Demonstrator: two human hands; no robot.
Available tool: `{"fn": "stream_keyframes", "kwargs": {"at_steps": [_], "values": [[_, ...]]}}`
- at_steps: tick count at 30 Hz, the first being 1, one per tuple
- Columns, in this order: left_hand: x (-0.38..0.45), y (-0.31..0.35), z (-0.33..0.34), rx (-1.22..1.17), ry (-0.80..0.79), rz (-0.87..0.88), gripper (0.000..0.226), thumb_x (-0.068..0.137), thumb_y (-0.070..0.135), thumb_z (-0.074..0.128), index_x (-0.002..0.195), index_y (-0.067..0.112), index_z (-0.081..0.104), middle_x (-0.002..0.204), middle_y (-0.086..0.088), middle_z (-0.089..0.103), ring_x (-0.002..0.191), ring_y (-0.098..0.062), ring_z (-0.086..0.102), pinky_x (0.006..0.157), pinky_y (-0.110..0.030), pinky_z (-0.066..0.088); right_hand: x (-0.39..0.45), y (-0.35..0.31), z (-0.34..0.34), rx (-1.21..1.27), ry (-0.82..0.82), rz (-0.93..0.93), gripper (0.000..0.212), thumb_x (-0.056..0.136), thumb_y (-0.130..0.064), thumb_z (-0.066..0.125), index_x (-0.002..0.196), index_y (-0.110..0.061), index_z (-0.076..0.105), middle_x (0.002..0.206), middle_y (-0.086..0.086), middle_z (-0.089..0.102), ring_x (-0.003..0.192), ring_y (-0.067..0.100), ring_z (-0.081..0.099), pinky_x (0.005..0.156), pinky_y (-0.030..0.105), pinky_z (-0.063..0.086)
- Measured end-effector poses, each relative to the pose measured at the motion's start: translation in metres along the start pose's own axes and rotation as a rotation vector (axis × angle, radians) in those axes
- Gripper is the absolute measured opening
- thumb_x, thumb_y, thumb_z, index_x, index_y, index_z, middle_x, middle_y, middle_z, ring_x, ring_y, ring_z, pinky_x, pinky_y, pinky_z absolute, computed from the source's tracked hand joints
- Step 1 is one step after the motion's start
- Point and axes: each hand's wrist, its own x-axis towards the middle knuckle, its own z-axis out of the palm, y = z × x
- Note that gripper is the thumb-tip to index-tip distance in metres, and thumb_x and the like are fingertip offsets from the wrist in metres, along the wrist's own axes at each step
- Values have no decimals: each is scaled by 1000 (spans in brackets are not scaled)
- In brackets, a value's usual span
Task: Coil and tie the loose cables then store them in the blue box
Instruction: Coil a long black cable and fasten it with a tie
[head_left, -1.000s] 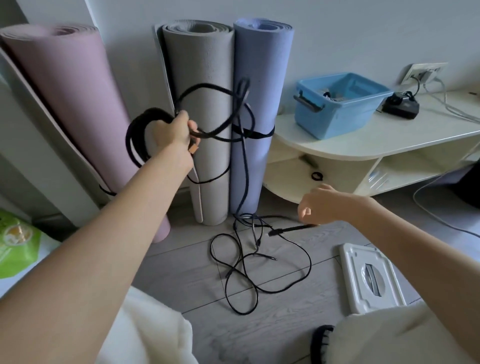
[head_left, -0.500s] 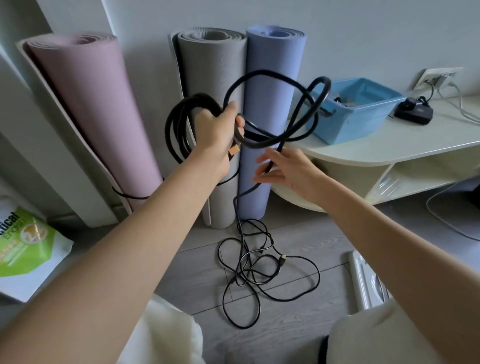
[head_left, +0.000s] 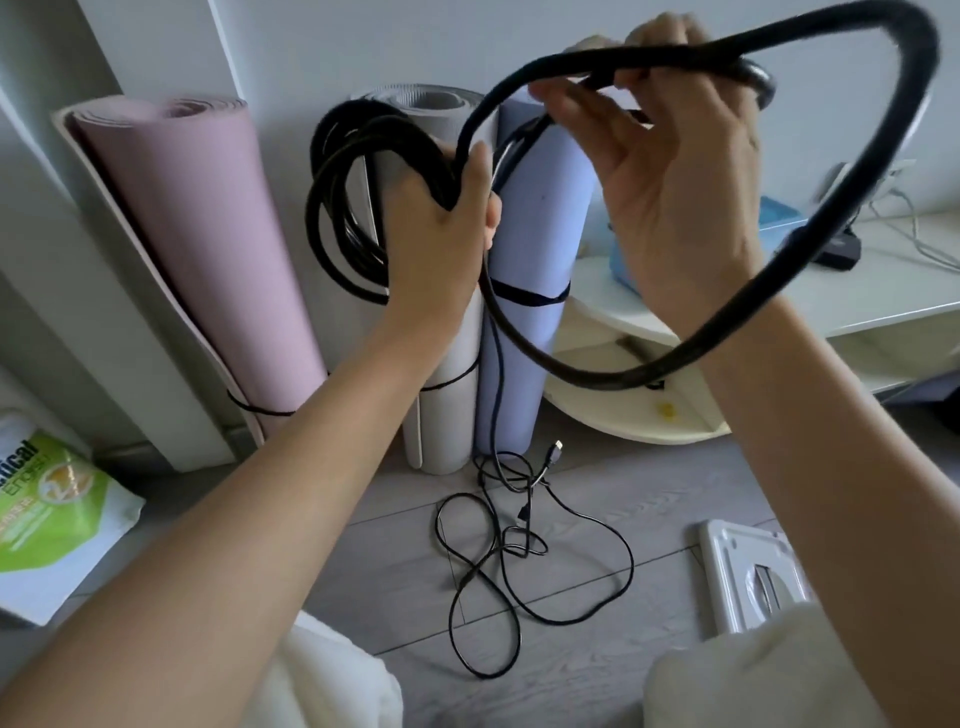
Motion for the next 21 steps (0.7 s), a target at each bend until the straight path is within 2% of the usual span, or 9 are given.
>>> {"fn": "stream_keyframes", "kwargs": {"at_steps": [2,4,8,10,12,14,17,19,21], "values": [[-1,-4,1,71,-6,38,41,95,15,51,56,22,40,40,10,46,40,-8,46,50,-24,38,-3,1,-4,82,47,45,32,95,7,32,70,-3,49,56,10,59,62,30,66,72,38,56],[-3,-10,0,113,-26,-47,36,95,19,53,61,24,42,43,12,51,49,-10,58,48,-25,40,-8,9,-16,147,109,117,39,95,3,34,62,-1,54,60,15,60,61,28,65,76,40,56],[-9,-26,-9,68,-261,-482,17,95,26,53,80,18,49,51,11,63,76,-26,68,38,-15,36,-19,25,-46,139,229,233,43,96,0,36,57,-1,56,61,15,62,62,24,67,81,40,56],[-12,-31,-15,-70,-381,-664,14,94,25,53,94,11,56,65,6,70,68,-21,69,44,-14,43,-23,29,-56,111,257,278,36,96,-1,36,64,-1,53,61,14,62,64,25,68,81,38,56],[-14,-35,-16,-86,-442,-738,17,93,25,54,91,9,60,73,3,69,53,-12,64,46,-16,46,-26,28,-64,79,274,335,30,96,-3,38,69,-2,51,67,17,64,68,29,69,78,34,58],[-15,-39,-14,-30,-422,-721,20,93,24,55,78,11,56,69,-2,60,42,-8,53,45,-19,44,-26,27,-72,29,279,396,25,98,-8,38,78,-2,52,79,20,66,73,29,70,73,31,59],[-11,-40,-11,102,-281,-533,31,92,22,57,64,14,48,50,5,50,40,-10,47,47,-23,37,-32,29,-83,-272,269,522,13,98,-5,40,102,-1,51,96,17,60,70,23,68,64,28,58],[-8,-33,-9,119,-236,-420,32,93,20,55,63,15,44,54,3,47,40,-10,46,45,-20,35,-46,37,-93,-495,204,730,25,95,2,42,120,0,45,101,16,55,68,21,65,64,30,58],[-8,-24,-3,111,-248,-346,30,94,18,54,66,14,41,61,-1,44,40,-10,46,45,-20,36,-63,49,-96,-670,26,963,44,92,2,49,133,-5,35,103,15,55,74,26,62,75,34,54]]}}
